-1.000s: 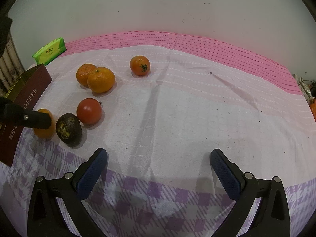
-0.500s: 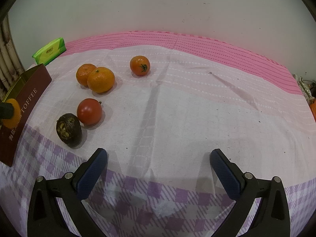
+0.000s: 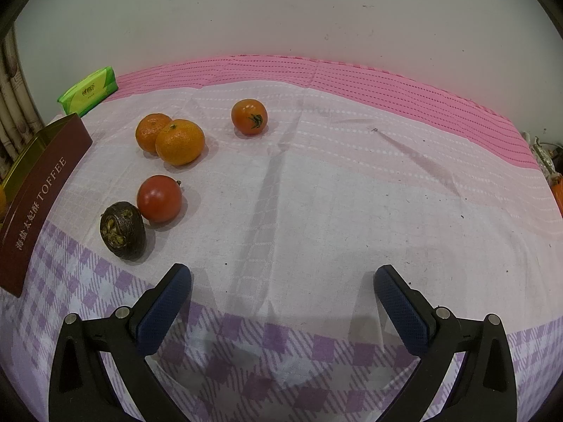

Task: Organize fruits
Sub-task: 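Carry the mandarin into the tin tray and open the left gripper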

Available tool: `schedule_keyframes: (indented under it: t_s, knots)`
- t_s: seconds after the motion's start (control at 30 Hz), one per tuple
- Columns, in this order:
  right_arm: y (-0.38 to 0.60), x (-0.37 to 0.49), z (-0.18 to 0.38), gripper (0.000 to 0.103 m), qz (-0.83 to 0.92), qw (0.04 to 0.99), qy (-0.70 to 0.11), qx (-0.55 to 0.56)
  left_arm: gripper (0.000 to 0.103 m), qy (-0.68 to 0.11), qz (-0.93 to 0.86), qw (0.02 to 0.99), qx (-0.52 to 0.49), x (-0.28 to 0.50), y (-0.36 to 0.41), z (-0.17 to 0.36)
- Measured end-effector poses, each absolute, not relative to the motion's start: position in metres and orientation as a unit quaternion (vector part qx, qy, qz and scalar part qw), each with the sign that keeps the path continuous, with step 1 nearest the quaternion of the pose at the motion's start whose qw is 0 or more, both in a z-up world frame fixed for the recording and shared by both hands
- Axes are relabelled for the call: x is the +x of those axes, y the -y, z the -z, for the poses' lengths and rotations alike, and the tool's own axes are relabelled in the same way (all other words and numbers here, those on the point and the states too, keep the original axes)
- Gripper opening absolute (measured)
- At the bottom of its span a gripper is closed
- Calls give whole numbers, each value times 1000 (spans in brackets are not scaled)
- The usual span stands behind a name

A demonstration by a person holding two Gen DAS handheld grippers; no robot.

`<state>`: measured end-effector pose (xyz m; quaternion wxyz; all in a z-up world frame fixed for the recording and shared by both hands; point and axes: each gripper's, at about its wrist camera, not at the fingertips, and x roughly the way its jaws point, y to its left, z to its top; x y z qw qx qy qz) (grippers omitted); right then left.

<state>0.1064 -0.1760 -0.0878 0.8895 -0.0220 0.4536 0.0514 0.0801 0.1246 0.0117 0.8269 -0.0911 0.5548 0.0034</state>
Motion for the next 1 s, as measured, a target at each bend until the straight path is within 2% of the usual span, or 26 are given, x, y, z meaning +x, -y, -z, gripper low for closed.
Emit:
schedule_keyframes:
  t_s: [0.37, 1.0]
  knots:
    - [176, 108, 88, 103, -51, 890, -454, -21, 32, -564, -46, 820, -90, 60, -162, 8]
    - [178, 108, 87, 103, -51, 890, -454, -21, 32, -548, -71, 827, -106, 43, -194, 9]
